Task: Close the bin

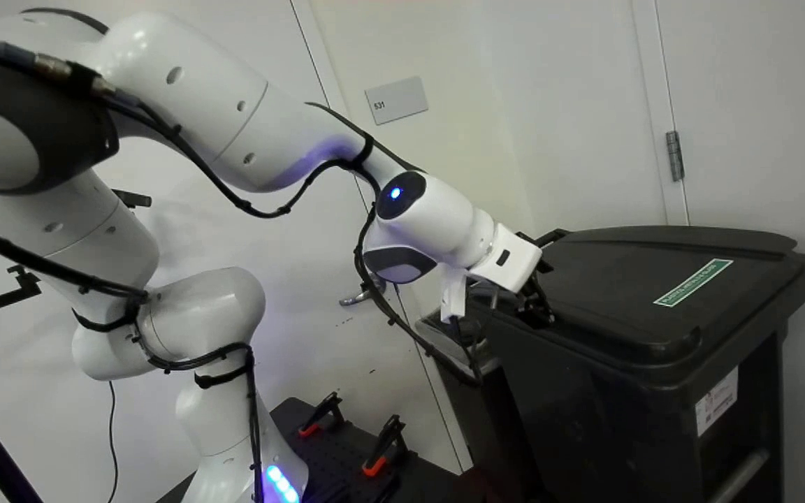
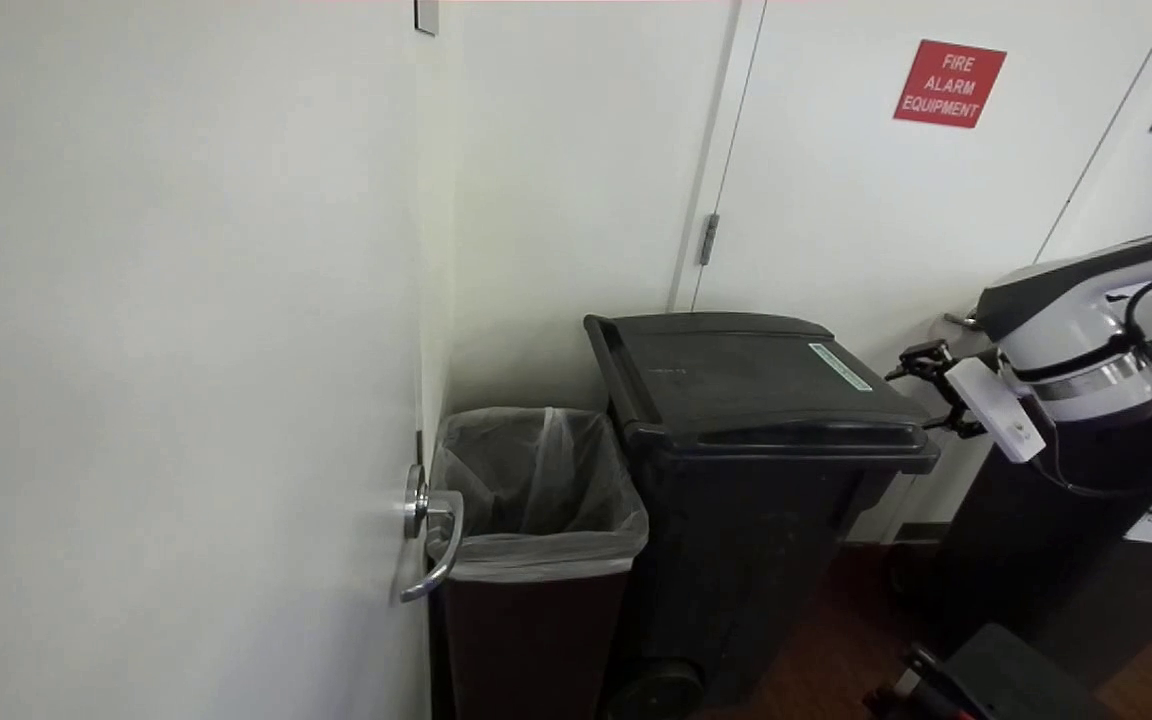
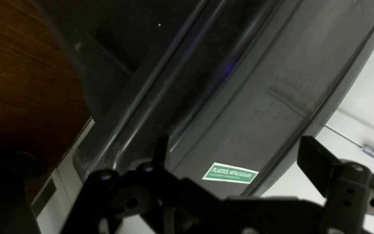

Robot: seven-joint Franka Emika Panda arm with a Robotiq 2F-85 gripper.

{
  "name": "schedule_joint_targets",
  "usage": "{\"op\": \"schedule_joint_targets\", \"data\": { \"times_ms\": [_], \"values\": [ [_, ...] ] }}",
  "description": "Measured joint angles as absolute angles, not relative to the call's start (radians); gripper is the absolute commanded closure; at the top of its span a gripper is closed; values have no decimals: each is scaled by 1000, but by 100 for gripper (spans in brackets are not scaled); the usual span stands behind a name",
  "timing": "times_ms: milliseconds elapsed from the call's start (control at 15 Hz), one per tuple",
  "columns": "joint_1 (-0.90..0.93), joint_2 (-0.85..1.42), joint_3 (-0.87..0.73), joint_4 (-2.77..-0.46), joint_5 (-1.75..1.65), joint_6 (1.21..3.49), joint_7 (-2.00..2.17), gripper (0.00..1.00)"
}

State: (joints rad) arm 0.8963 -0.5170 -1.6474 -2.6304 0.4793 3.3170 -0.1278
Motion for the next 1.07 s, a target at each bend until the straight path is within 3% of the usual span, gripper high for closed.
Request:
{"op": "schedule_joint_targets", "data": {
  "times_ms": [467,1067],
  "values": [
    [500,-250,-1211,-2596,225,3006,-37,0],
    [61,-240,-816,-2546,64,2867,-75,0]
  ]
}}
